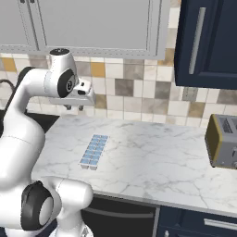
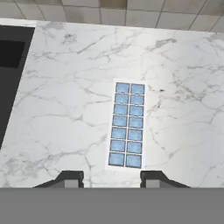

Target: The ice cube tray has been filled with water. Take the tray and place it in the freezer to make ice. Close the freezer door after placing the tray.

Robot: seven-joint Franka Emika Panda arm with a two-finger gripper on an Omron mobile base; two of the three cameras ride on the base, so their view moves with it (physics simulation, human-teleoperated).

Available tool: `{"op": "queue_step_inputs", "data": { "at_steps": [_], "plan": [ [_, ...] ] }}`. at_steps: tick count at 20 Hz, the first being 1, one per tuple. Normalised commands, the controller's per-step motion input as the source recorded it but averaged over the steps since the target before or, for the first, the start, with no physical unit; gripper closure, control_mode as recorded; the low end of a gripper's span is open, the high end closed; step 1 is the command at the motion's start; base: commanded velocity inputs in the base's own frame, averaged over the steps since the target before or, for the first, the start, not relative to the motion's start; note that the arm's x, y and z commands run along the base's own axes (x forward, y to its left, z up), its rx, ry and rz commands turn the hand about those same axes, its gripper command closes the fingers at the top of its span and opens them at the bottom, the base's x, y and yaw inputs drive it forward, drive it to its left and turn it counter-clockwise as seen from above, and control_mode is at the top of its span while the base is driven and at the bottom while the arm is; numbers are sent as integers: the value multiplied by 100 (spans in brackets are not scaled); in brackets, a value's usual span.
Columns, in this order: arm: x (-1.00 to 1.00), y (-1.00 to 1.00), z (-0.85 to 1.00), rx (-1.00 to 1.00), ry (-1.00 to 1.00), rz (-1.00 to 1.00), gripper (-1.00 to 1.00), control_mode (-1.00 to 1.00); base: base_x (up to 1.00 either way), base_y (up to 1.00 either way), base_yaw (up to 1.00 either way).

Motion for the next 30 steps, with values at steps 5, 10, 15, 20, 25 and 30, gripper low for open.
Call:
{"op": "queue_step_inputs", "data": {
  "at_steps": [5,10,15,20,25,30],
  "plan": [
    [-45,-1,-11,0,-5,-3,-100,-100,0,0,0],
    [-66,-4,-28,0,-10,-7,-100,-100,0,0,0],
    [-11,-7,-12,0,-6,-7,-100,-100,0,0,0],
    [-3,0,-14,0,-4,-3,-100,-100,0,0,0],
    [5,-5,-24,0,0,0,-100,-100,0,0,0],
    [26,-8,-17,2,3,1,-100,-100,0,0,0]
  ]
}}
